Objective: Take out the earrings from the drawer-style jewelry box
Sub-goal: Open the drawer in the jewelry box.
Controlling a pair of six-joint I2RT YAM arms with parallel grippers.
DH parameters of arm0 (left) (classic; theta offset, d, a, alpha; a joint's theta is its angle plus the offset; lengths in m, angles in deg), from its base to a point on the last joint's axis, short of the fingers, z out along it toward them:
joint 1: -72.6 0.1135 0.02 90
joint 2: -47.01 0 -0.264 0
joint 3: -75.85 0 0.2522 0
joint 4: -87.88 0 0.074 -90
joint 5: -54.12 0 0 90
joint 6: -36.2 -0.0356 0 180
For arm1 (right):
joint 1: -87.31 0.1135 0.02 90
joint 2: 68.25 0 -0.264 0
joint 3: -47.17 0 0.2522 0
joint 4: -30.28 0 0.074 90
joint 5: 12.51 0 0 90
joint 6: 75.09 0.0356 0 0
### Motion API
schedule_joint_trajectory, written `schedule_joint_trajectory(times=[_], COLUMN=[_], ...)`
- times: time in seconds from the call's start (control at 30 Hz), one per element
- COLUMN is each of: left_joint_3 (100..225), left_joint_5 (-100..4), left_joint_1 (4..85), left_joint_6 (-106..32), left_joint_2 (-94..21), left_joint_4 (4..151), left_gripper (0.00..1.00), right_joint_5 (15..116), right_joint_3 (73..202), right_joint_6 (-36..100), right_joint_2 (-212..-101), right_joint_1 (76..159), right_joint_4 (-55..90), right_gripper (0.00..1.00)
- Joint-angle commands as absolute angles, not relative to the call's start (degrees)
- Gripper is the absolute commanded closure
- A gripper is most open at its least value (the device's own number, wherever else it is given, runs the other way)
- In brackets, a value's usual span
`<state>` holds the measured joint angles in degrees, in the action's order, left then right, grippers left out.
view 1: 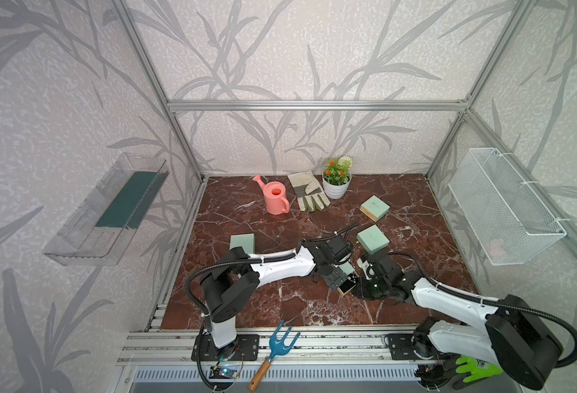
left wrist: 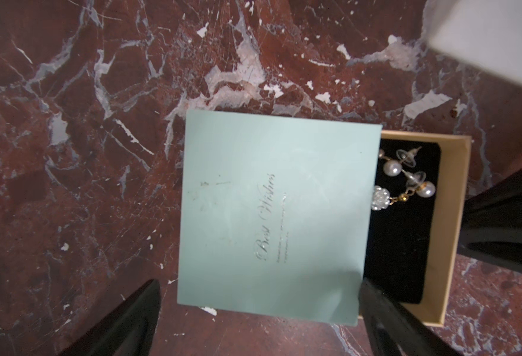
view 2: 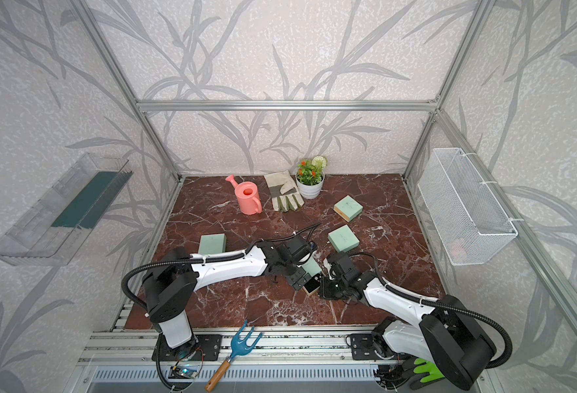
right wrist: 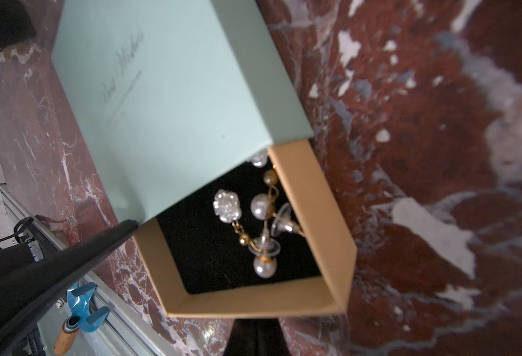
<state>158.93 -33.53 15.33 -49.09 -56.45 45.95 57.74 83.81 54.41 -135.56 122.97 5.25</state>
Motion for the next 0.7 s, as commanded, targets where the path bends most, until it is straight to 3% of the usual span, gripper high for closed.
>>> schedule_joint_trajectory(times=[0.0, 0.67], left_joint_3=[160.51, 161.51], left_joint_5=[-32.03, -31.57], left_joint_1=[15.27, 15.34], left_joint_6=[-49.24, -48.68], left_joint_2=[-57.8, -58.44], left_joint_4=[44.41, 44.05], left_gripper=[0.01, 0.01], right_joint_5=[58.59, 61.14], right_joint_3=[82.73, 79.84], right_joint_6=[55.16, 57.1], right_joint_2=[-133.7, -127.67], right_joint_1=[122.64, 122.66], right_joint_4=[2.44, -0.72], right_gripper=[1.0, 1.0])
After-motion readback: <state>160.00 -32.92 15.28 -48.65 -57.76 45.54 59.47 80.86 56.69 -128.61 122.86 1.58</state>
